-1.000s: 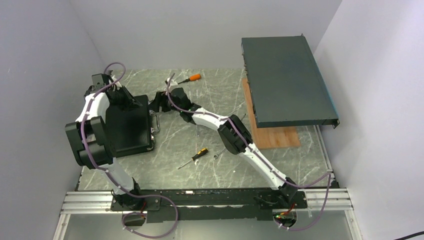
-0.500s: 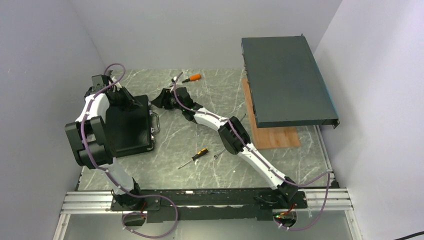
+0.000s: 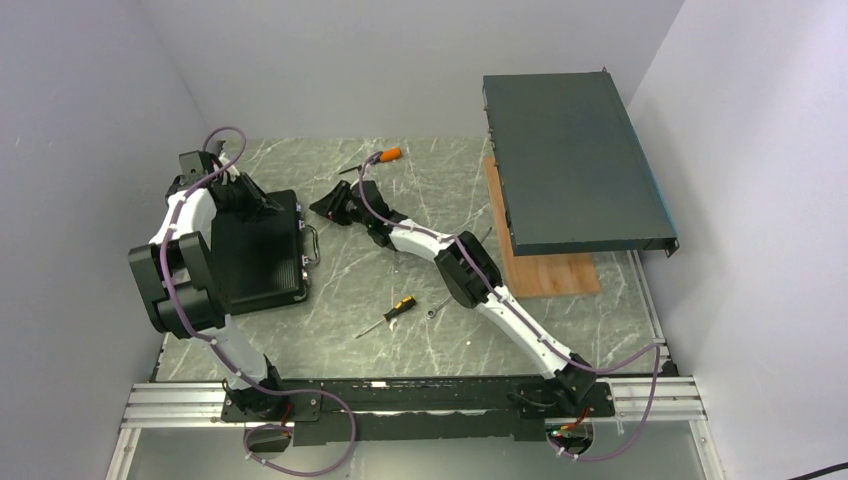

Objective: Pack up texas hold em set

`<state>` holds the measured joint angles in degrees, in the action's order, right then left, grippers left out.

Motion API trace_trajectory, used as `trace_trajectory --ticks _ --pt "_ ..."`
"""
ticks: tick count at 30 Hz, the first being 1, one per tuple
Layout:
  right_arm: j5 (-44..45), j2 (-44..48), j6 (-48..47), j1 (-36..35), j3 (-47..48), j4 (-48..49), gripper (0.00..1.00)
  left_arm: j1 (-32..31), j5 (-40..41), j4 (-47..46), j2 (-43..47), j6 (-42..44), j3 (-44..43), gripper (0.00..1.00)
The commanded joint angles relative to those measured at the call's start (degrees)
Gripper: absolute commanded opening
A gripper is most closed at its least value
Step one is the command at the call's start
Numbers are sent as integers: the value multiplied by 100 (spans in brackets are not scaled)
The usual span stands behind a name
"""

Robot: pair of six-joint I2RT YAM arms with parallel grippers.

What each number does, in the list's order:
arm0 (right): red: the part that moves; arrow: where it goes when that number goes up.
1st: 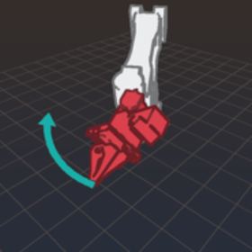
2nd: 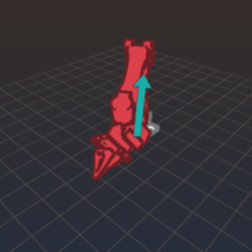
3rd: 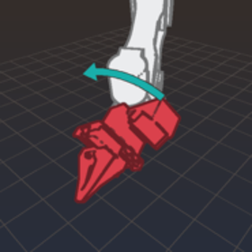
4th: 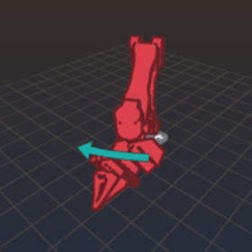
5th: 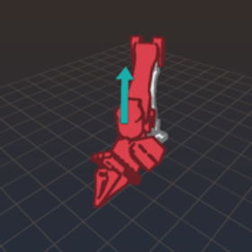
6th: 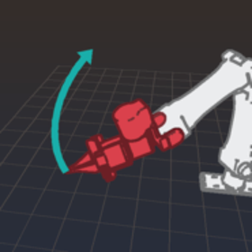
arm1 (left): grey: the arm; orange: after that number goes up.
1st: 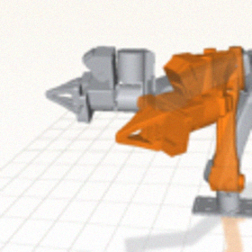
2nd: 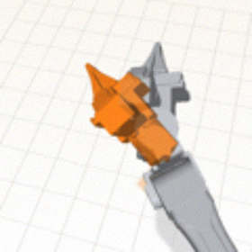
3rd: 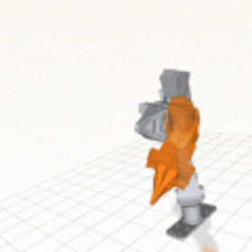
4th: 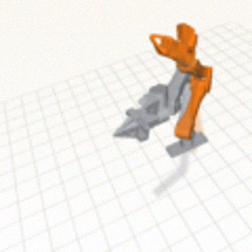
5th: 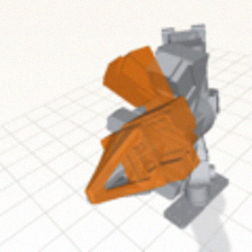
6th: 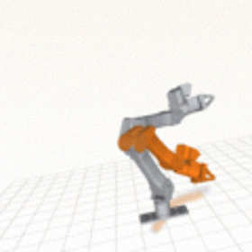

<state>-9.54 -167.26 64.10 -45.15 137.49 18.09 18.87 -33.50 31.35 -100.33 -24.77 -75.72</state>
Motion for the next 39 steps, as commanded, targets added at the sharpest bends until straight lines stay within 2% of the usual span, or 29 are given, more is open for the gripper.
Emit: trace_trajectory --ticks 1,6,11,19,23,30,35,39 --pt "22 -142 309 121 -503 -1000 35 49 -250 -223 152 -58 73 24" --pt "-116 -99 -17 85 -510 -1050 43 59 -265 -272 181 -71 105 25" --pt "-67 86 -811 98 -346 -1624 49 62 -299 -344 205 -80 152 27" --pt "478 1408 -2589 86 -1318 -2724 62 -190 -185 -352 436 106 169 39" --pt "918 2467 -3290 67 -2460 -2995 71 -547 47 -290 717 348 138 44" --pt "1521 4573 -3999 -70 -4723 -2852 84 -1344 609 -352 1455 805 325 50" --pt "1080 5632 -4359 -294 -5646 -2839 89 -1660 1082 -526 2011 1049 507 54" --pt "1327 6549 -4451 -630 -6352 -3022 94 -2043 1373 -785 2556 1243 734 55"
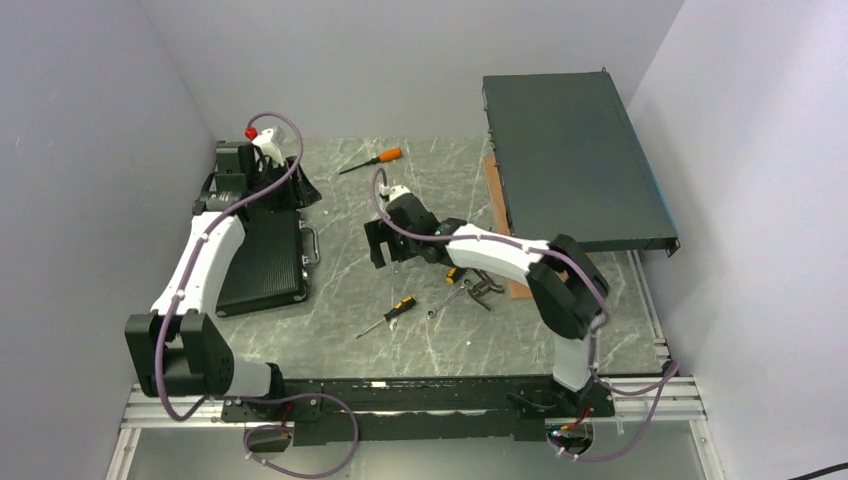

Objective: Pack up texas hold em set

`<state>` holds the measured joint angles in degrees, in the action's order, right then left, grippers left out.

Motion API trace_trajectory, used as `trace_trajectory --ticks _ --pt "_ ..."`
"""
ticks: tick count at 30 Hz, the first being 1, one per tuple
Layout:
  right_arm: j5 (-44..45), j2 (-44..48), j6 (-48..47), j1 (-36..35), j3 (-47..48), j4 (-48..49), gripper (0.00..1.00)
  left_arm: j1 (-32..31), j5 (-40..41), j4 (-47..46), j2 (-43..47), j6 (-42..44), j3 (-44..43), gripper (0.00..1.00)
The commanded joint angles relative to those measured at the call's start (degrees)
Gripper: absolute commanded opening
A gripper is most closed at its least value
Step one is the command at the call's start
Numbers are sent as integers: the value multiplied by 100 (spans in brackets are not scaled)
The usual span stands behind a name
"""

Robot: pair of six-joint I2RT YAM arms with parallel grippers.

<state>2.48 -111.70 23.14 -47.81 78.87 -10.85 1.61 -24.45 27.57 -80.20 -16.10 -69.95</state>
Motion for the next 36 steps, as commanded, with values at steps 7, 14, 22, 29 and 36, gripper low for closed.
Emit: trace_trajectory --ticks 7,14,22,29,36 --pt "435 3242 -92 -788 -1844 -452 100 -1600 1309 -638 1943 653 599 59" --pt "199 5862 -178 -958 -2564 -712 100 -1918 1238 -728 4085 163 1414 67" --pt "787 7070 -321 -985 -2196 -1105 100 -1918 1517 -275 5854 -207 1624 75" --pt "1227 7054 -613 -989 -1602 -1281 100 -1918 1798 45 6363 -394 1258 78" --pt "880 7687 -979 -987 -1934 -388 100 -1918 1750 228 6330 -444 999 79"
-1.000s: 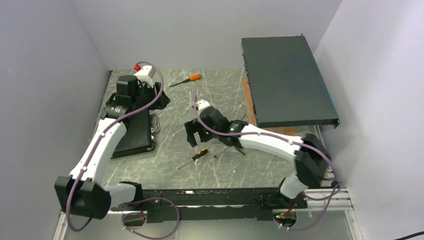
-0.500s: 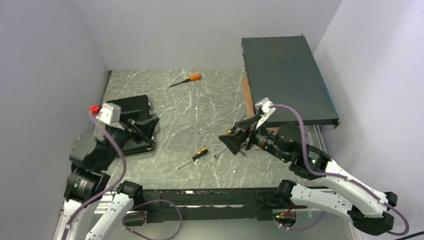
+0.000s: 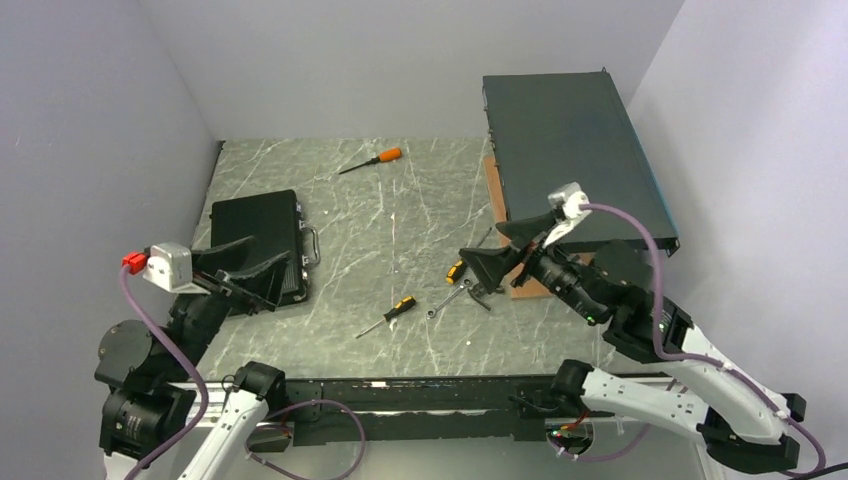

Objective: Pack up texas hold em set

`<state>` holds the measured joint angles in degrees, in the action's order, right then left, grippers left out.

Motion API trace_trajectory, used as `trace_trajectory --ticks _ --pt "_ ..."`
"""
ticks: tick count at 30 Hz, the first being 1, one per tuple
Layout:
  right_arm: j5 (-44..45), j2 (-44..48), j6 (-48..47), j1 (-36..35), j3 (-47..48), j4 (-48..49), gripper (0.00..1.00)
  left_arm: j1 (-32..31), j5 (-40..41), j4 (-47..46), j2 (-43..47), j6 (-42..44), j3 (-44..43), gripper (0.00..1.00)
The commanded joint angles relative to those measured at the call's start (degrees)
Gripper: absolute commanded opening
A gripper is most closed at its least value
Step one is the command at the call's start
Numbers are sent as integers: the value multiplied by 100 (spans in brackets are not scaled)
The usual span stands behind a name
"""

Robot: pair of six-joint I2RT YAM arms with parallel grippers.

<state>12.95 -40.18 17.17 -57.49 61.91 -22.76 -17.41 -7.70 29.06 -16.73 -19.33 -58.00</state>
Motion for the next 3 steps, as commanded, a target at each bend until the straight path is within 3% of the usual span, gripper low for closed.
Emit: trace_trajectory --ticks 1,3 --pt "-30 685 -337 -14 -380 919 100 -17 74 63 4 -139 -183 79" --pt "129 815 -407 -18 -423 889 100 -17 55 38 14 -156 -179 79"
